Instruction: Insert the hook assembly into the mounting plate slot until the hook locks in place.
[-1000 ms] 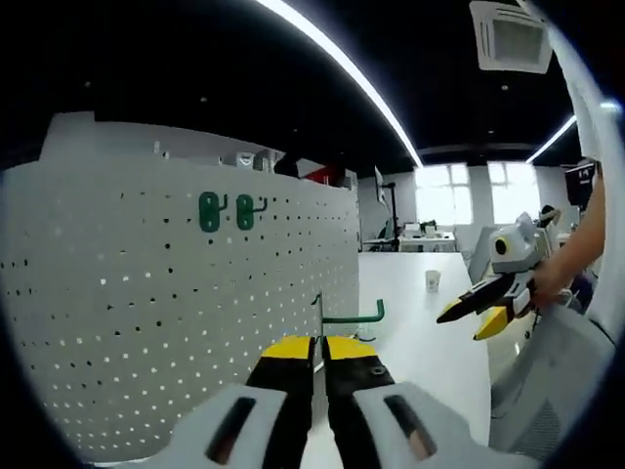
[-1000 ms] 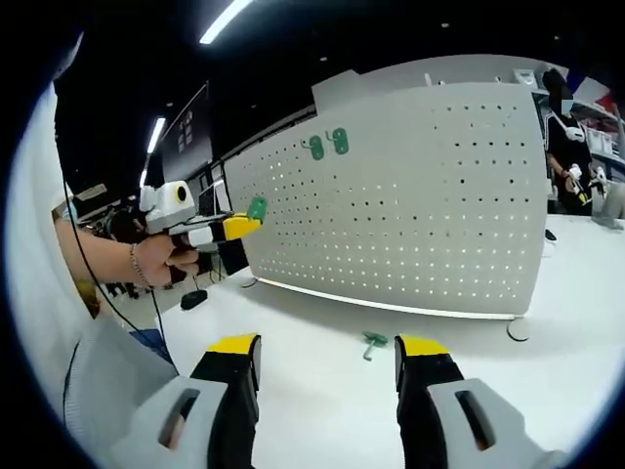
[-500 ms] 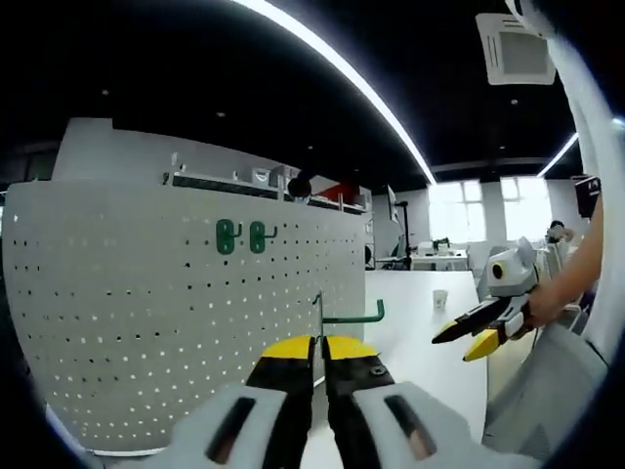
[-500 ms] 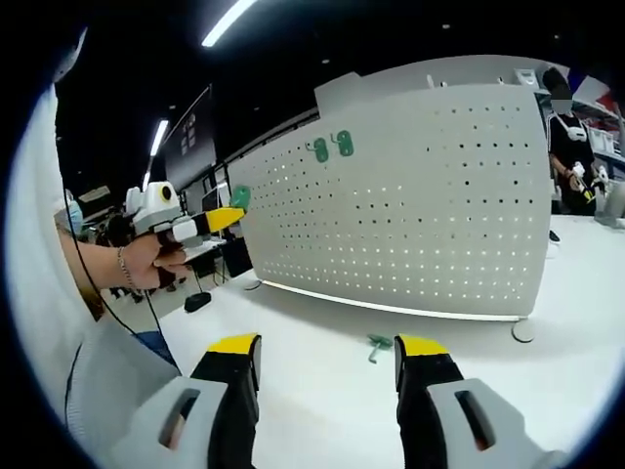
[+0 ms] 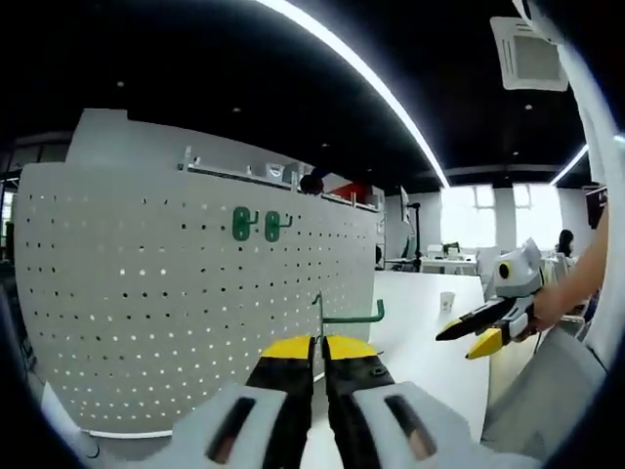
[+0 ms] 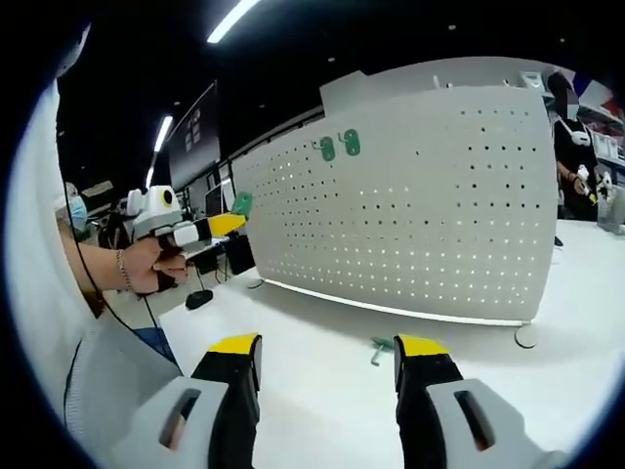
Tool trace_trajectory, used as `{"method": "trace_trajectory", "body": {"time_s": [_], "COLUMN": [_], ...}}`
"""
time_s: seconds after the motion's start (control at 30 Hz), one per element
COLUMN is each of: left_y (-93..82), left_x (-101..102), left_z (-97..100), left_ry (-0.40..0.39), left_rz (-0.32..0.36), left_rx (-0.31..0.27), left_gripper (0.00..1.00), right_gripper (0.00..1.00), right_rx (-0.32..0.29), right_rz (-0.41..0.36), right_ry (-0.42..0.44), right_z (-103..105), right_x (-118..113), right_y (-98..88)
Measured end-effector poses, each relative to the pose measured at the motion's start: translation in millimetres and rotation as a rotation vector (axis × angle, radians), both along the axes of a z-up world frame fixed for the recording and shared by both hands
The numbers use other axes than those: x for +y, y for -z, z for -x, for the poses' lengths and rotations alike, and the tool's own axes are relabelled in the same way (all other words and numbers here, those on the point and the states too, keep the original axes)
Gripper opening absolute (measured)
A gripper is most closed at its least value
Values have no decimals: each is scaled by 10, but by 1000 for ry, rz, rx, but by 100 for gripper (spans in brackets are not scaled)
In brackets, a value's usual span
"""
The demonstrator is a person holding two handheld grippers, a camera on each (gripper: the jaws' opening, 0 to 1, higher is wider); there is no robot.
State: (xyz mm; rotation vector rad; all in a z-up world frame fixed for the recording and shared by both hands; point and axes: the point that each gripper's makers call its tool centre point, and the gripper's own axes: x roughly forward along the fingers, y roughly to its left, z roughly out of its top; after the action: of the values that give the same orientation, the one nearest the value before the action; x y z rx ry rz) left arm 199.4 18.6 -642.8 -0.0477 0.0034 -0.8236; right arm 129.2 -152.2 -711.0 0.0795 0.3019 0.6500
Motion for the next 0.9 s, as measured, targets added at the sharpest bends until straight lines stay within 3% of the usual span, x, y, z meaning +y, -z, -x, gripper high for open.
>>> {"method": "trace_trajectory", "body": {"time_s": [0.13,0.23,0.27,0.53,0.9], "left_y": [-3,4,10,11,18], "left_x": [-8,-16,-20,-39,-74], "left_z": [13,15,16,30,60], "left_ry": [0,1,2,4,5], "left_rz": [-1,-4,-6,-9,-10], "left_rx": [1,2,3,6,9], "left_gripper": [3,3,3,3,3], "right_gripper": [53,53,53,52,49], "right_rx": [-57,-191,-210,-180,-175], "right_rz": [-31,-130,-143,-152,-183], "right_ry": [-6,-19,-15,-30,-100], "right_z": [-2,11,11,-14,-105], "right_x": [41,92,88,143,449], "right_y": [-173,-512,-563,-548,-630]}}
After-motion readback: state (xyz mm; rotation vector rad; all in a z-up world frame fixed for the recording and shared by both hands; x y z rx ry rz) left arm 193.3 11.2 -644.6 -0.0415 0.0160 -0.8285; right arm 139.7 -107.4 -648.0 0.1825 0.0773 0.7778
